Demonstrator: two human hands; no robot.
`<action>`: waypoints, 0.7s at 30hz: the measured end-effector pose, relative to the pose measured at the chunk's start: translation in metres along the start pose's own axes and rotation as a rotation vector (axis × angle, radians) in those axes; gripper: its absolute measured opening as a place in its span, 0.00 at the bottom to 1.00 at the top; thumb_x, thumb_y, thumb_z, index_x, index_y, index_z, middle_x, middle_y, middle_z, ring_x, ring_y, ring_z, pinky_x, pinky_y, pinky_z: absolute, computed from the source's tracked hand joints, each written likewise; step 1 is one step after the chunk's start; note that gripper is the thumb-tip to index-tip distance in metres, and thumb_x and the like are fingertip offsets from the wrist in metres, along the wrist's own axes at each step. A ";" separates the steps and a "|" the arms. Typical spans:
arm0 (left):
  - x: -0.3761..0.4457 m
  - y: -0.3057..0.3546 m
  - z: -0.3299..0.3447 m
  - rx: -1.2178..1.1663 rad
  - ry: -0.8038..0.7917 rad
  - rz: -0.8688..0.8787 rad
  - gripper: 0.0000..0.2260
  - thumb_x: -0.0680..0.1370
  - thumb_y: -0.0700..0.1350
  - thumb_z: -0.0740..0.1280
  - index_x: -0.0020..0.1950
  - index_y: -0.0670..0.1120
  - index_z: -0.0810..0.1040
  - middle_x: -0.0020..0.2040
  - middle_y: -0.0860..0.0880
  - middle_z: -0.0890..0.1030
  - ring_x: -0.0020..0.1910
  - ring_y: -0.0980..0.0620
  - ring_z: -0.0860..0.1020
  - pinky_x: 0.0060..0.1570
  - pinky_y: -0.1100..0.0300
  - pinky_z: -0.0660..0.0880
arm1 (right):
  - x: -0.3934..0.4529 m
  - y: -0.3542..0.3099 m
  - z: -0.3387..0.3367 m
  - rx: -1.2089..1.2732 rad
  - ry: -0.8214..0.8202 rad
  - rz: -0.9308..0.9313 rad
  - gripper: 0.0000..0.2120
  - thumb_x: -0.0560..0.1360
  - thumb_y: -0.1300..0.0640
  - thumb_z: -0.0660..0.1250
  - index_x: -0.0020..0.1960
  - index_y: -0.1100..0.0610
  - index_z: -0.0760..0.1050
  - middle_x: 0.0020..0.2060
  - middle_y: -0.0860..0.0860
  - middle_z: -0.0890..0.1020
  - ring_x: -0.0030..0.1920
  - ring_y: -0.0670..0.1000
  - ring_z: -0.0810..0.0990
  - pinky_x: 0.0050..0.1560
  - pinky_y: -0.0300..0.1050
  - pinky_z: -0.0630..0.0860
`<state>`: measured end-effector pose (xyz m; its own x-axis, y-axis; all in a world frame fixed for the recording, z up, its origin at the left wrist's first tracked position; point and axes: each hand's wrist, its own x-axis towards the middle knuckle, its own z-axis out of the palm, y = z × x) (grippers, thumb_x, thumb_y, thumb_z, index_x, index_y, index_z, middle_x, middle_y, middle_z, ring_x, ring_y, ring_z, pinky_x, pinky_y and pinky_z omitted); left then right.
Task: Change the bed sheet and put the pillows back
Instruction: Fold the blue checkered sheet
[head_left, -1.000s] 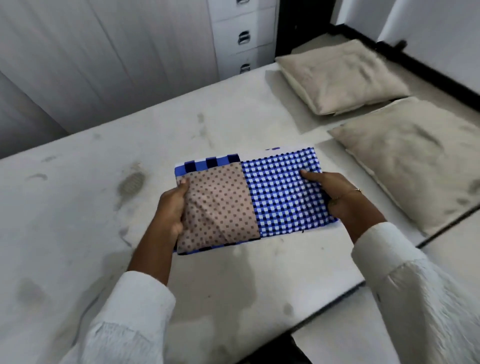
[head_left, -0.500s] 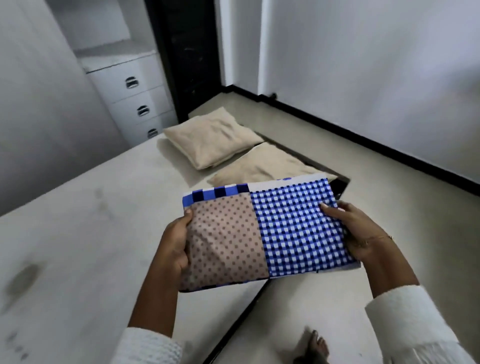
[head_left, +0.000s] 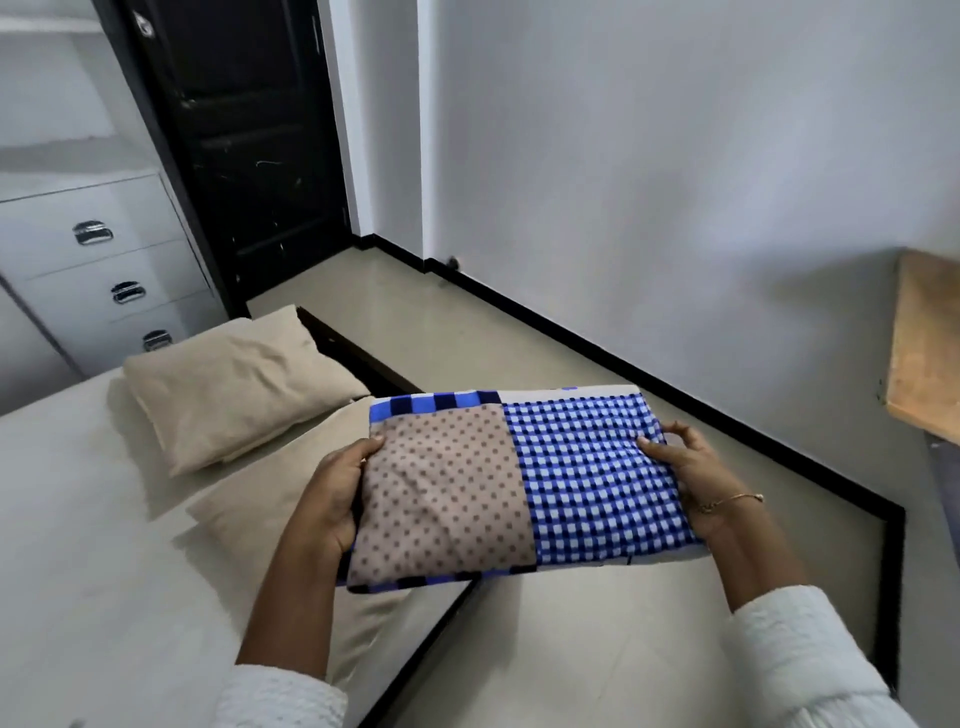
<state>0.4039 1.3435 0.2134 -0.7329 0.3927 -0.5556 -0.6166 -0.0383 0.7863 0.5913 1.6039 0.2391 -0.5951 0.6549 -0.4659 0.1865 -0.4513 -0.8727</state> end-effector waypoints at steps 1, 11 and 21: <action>0.017 0.003 0.015 -0.007 0.017 0.008 0.13 0.77 0.46 0.62 0.56 0.39 0.76 0.50 0.40 0.81 0.46 0.43 0.79 0.42 0.55 0.75 | 0.020 -0.009 -0.005 -0.002 -0.003 0.003 0.11 0.75 0.65 0.64 0.43 0.51 0.68 0.27 0.53 0.83 0.25 0.50 0.81 0.23 0.45 0.78; 0.210 0.073 0.158 -0.113 0.208 0.171 0.03 0.79 0.43 0.62 0.48 0.44 0.73 0.45 0.43 0.79 0.41 0.49 0.77 0.38 0.56 0.73 | 0.289 -0.149 0.013 -0.140 -0.125 -0.037 0.09 0.73 0.65 0.67 0.39 0.54 0.70 0.27 0.50 0.82 0.26 0.48 0.81 0.27 0.43 0.79; 0.356 0.196 0.227 -0.187 0.370 0.265 0.06 0.80 0.45 0.62 0.49 0.42 0.74 0.44 0.44 0.79 0.40 0.49 0.78 0.37 0.56 0.73 | 0.507 -0.275 0.113 -0.181 -0.376 -0.013 0.07 0.72 0.62 0.69 0.40 0.55 0.72 0.33 0.53 0.83 0.29 0.50 0.82 0.29 0.44 0.80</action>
<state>0.0877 1.6841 0.2309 -0.9035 -0.0040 -0.4286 -0.4116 -0.2708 0.8702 0.1497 1.9920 0.2595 -0.8358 0.3778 -0.3983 0.2916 -0.3092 -0.9052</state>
